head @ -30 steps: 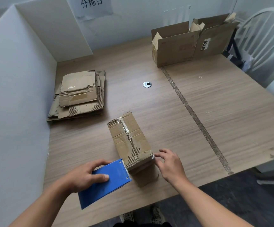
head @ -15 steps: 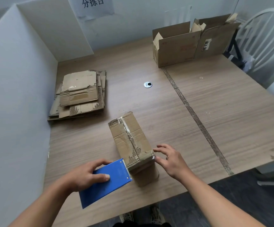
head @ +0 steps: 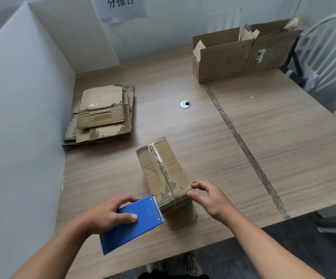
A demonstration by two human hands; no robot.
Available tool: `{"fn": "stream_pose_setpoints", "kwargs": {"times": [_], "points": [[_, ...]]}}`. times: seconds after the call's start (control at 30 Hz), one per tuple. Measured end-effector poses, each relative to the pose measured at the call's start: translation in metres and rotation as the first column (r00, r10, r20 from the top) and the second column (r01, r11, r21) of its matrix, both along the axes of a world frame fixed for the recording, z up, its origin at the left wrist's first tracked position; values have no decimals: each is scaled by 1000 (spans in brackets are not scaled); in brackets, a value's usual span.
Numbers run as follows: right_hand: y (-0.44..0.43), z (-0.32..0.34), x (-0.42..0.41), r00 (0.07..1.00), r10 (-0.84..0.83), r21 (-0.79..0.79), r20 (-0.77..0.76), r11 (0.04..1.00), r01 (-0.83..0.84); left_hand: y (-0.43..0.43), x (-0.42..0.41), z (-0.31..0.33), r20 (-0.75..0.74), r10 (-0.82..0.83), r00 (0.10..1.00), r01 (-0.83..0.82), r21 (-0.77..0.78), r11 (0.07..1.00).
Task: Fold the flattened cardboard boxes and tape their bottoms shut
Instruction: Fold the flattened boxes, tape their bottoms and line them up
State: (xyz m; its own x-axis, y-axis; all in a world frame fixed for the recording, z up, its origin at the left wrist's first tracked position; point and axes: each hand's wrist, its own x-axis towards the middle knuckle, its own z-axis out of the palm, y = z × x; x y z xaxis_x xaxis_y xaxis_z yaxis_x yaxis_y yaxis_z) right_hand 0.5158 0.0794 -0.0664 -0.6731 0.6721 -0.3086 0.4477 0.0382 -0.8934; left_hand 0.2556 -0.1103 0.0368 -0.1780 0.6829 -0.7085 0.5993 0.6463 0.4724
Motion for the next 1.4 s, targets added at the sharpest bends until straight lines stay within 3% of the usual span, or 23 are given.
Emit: {"fn": "stream_pose_setpoints", "kwargs": {"times": [0.17,0.37,0.53,0.6,0.67,0.73,0.8,1.1,1.27,1.4], "points": [[11,-3,1,996,82,257,17,963,-84,2,-1,-1,-14,-10,1000,9,-21,1000],[23,-8,0,972,207,526,112,818,-234,3,-1,-2,-2,-7,1000,7,-35,999],[30,12,-3,875,251,538,414,708,-458,1,1,0,-8,-6,1000,6,-13,1000],[25,21,-11,868,305,615,392,615,-494,-1,2,0,-4,-2,1000,2,-6,1000],[14,23,-25,860,392,747,327,450,-489,-1,2,-1,-2,6,1000,-6,0,1000],[5,18,-38,827,438,825,354,271,-496,-1,1,-2,-4,9,1000,-9,10,1000],[2,11,-45,803,430,827,413,192,-528,-2,0,-3,-2,8,1000,-8,18,1000],[3,5,-43,833,460,740,307,435,-513,-8,0,-6,48,21,999,-23,44,999],[4,5,-44,840,466,714,278,485,-505,-22,-12,-6,112,27,993,-36,76,996],[5,5,-44,836,467,723,289,466,-510,-24,-17,0,123,-12,992,1,93,996]]}}
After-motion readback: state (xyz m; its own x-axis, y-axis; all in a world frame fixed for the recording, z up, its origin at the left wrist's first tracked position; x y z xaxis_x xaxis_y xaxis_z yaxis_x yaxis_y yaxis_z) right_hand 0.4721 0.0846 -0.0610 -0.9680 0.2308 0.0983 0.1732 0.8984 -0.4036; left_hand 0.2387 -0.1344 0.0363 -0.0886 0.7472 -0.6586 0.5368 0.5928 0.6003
